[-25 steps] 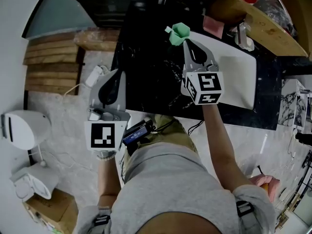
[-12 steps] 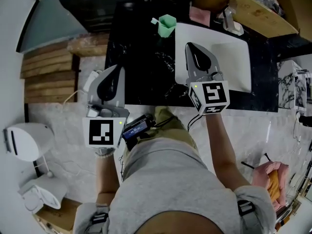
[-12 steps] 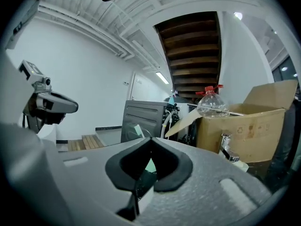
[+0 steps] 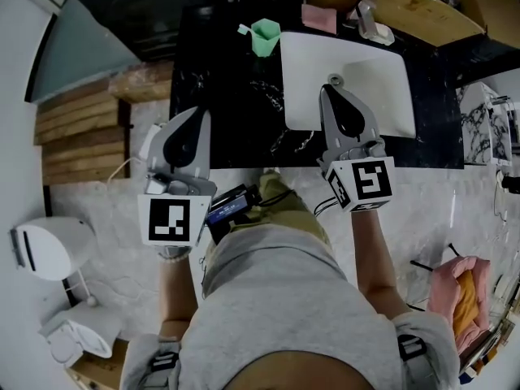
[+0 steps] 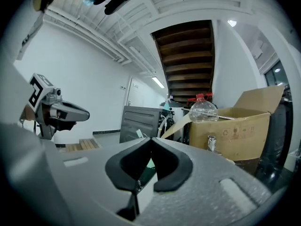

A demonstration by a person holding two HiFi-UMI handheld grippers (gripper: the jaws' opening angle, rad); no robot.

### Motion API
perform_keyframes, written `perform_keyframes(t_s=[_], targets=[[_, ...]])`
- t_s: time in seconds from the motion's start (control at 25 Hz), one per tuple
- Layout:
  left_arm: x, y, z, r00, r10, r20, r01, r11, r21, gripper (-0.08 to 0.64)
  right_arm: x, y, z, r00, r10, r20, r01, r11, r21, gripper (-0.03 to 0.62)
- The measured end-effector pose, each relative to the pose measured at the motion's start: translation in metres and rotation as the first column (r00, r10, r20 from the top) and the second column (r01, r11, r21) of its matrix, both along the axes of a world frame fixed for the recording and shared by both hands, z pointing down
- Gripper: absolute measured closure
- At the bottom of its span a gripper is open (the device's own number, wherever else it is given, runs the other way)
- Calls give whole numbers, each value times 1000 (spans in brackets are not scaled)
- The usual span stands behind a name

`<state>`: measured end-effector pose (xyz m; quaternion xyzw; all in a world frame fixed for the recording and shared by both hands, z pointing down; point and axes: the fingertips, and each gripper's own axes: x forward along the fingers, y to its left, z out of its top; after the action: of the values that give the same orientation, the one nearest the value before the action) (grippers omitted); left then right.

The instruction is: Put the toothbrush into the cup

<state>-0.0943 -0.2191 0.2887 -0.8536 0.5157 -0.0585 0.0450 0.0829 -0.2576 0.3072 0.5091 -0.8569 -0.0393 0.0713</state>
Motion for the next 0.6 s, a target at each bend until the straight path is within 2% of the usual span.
perform_keyframes(t_s=[0.6], targets=[[10,11,3,999,47,0,-47,999,-2,551,23,38,1,998,52,-20,-52,999,11,601]])
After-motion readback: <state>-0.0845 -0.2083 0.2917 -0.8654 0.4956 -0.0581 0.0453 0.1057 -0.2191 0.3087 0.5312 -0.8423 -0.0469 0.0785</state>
